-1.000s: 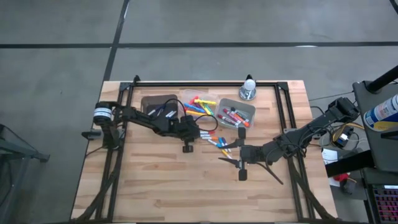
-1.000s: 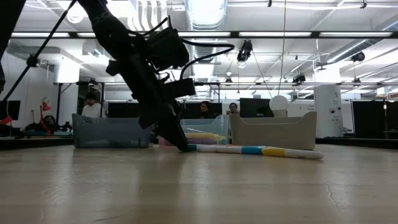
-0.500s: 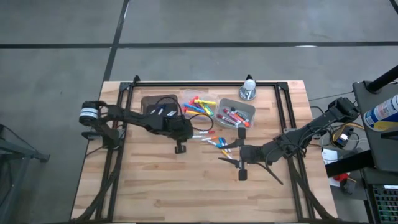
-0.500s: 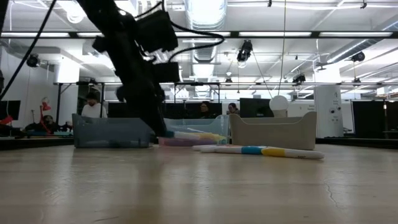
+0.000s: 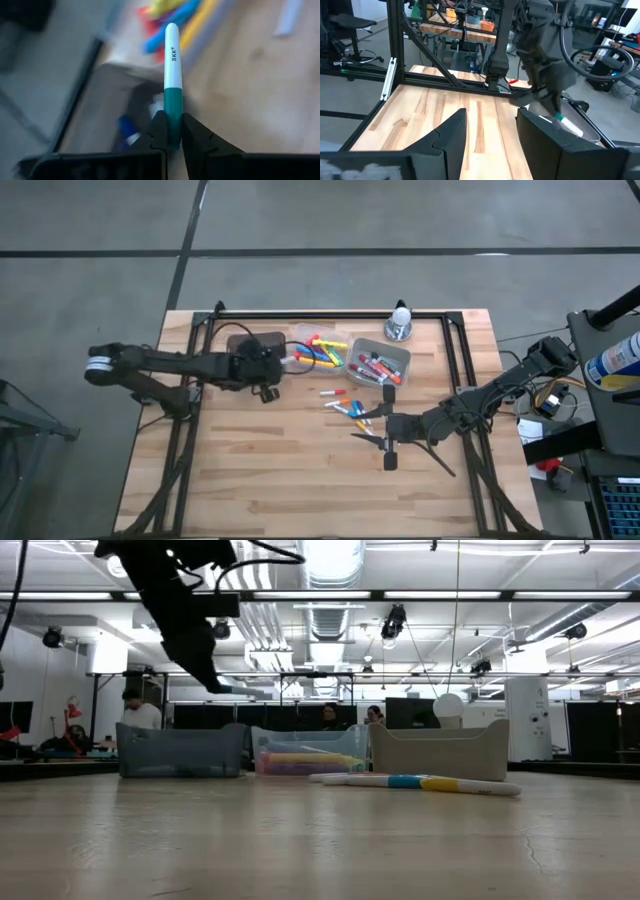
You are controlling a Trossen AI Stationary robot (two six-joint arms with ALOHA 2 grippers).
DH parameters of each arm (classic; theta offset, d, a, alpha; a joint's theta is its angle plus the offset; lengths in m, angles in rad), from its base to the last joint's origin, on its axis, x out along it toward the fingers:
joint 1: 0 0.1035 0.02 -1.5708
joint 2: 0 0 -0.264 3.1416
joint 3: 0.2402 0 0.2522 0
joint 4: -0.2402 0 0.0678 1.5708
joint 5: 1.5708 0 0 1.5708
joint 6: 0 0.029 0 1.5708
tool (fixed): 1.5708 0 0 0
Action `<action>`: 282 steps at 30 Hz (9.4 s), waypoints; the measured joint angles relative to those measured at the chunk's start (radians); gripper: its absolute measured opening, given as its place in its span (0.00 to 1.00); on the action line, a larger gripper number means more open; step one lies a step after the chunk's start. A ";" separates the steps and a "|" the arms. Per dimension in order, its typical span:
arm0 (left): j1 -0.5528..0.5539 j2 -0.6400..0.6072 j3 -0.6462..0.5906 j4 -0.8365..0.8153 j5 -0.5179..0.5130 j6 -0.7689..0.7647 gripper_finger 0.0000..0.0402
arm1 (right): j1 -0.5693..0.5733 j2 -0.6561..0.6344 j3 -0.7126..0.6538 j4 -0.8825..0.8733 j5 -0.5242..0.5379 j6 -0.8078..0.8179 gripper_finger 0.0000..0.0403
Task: Pick & Place Markers
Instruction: Put the green mini marker into the black bin, then put the yellow mini marker into the black bin
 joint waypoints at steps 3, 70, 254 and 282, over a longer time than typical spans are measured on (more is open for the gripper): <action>0.035 -0.029 -0.017 -0.061 -0.065 -0.035 0.06 | 0.000 0.000 0.000 0.000 0.000 0.001 0.41; -0.457 -0.104 -0.423 1.122 0.366 -0.057 0.30 | -0.012 0.211 -0.034 -0.506 -0.055 0.787 0.41; 0.097 -0.356 -0.312 0.245 -0.008 -0.196 0.07 | -0.159 0.508 0.512 -0.721 -0.023 0.416 0.43; 0.180 -0.158 -0.232 0.098 -0.030 -0.208 0.34 | -0.159 0.508 0.511 -0.734 -0.023 0.422 0.43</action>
